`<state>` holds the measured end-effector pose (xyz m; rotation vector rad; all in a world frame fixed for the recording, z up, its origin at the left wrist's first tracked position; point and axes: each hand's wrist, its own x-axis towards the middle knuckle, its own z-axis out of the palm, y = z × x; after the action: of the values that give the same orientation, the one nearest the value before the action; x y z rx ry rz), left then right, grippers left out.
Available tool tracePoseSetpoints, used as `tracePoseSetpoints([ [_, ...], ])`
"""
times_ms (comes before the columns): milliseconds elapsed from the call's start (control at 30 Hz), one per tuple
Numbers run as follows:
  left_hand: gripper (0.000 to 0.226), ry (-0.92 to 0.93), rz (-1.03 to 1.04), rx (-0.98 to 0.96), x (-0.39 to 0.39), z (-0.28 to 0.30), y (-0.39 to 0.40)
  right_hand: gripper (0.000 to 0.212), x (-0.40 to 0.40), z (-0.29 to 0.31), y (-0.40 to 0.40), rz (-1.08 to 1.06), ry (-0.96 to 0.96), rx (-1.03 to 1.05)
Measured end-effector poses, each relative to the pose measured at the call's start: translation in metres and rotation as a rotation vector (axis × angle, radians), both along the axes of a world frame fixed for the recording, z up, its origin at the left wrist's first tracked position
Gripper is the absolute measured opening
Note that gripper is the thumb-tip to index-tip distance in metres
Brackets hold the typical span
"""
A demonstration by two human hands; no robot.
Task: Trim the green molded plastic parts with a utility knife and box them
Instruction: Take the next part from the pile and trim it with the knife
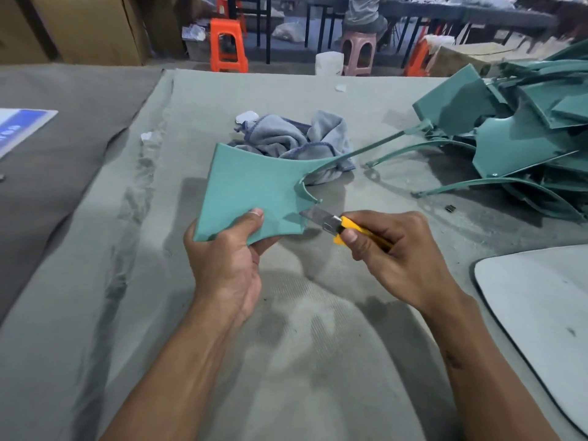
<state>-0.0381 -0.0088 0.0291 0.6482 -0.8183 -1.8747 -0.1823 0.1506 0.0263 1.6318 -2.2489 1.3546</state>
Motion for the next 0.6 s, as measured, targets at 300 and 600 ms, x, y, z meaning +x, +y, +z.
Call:
tracePoseSetpoints([
  [300, 0.026, -0.056, 0.025, -0.053, -0.0006, -0.0004, 0.0017, 0.022, -0.0043, 0.0034, 0.0042, -0.063, 0.113, -0.056],
  [600, 0.027, -0.112, 0.047, -0.065, -0.0007, 0.0008, 0.0054, 0.023, -0.008, 0.0009, 0.0044, -0.185, 0.235, -0.023],
])
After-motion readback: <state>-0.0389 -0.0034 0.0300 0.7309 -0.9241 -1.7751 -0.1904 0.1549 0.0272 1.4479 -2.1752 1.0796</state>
